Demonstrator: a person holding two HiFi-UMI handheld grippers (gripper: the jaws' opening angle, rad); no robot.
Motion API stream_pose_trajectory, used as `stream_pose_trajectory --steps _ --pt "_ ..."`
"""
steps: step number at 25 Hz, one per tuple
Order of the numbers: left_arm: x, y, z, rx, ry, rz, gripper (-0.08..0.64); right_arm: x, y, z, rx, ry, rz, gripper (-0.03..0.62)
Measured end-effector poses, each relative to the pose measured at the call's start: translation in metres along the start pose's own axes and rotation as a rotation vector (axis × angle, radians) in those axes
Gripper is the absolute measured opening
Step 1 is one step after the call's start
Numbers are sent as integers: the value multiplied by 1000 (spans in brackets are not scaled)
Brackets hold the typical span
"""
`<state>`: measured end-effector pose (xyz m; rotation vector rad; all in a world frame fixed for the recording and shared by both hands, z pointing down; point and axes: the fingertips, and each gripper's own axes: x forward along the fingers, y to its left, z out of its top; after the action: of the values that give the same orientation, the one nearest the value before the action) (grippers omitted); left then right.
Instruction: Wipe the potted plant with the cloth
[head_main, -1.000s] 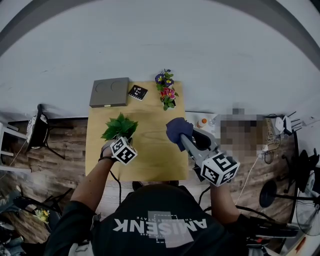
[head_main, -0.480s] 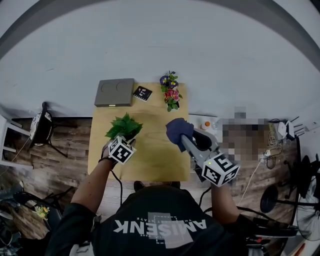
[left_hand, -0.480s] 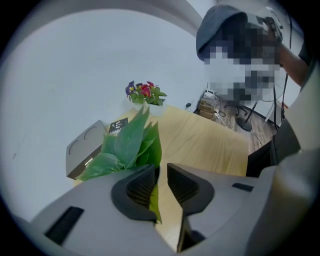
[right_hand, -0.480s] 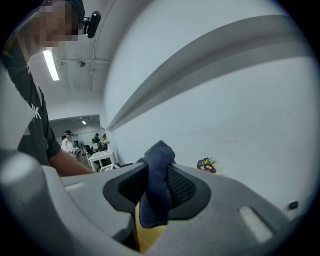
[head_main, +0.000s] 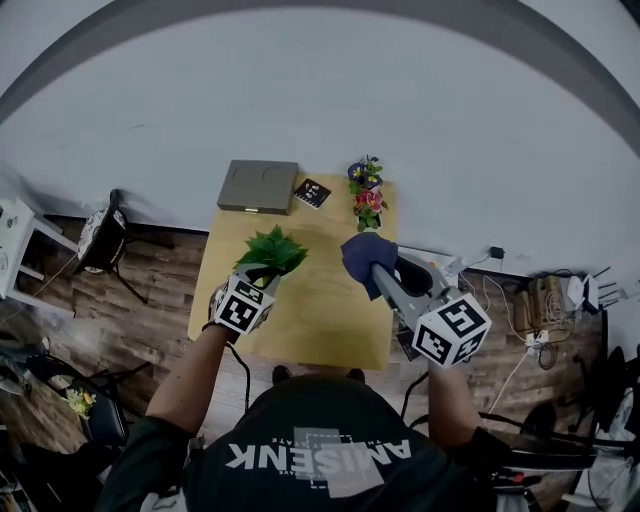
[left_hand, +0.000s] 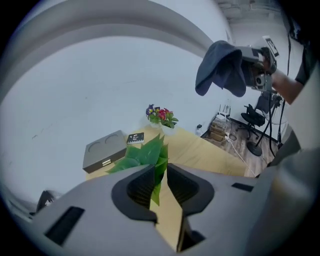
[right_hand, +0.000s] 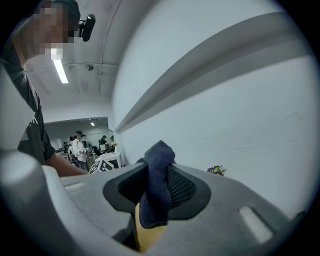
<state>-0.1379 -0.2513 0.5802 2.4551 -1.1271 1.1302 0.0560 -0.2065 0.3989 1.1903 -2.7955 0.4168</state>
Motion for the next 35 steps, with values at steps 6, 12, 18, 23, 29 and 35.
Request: stream_pose_trajectory --steps 6,12,18,23,29,35 --pt "-56 5 25 -141 -175 12 58 8 14 14 -12 -16 43 109" --pt "-115 10 56 -209 -336 30 28 22 25 29 -40 -31 77 110" --pt "-160 20 74 -229 -437 90 21 30 38 40 -50 -37 108 110" --pt "-195 33 85 -275 -492 132 3 44 47 52 -72 -38 135 110" --pt "-234 63 91 -386 -545 202 3 56 57 59 -137 -43 134 109" --pt "-251 71 95 -313 -557 328 2 62 55 58 -121 -30 116 109"
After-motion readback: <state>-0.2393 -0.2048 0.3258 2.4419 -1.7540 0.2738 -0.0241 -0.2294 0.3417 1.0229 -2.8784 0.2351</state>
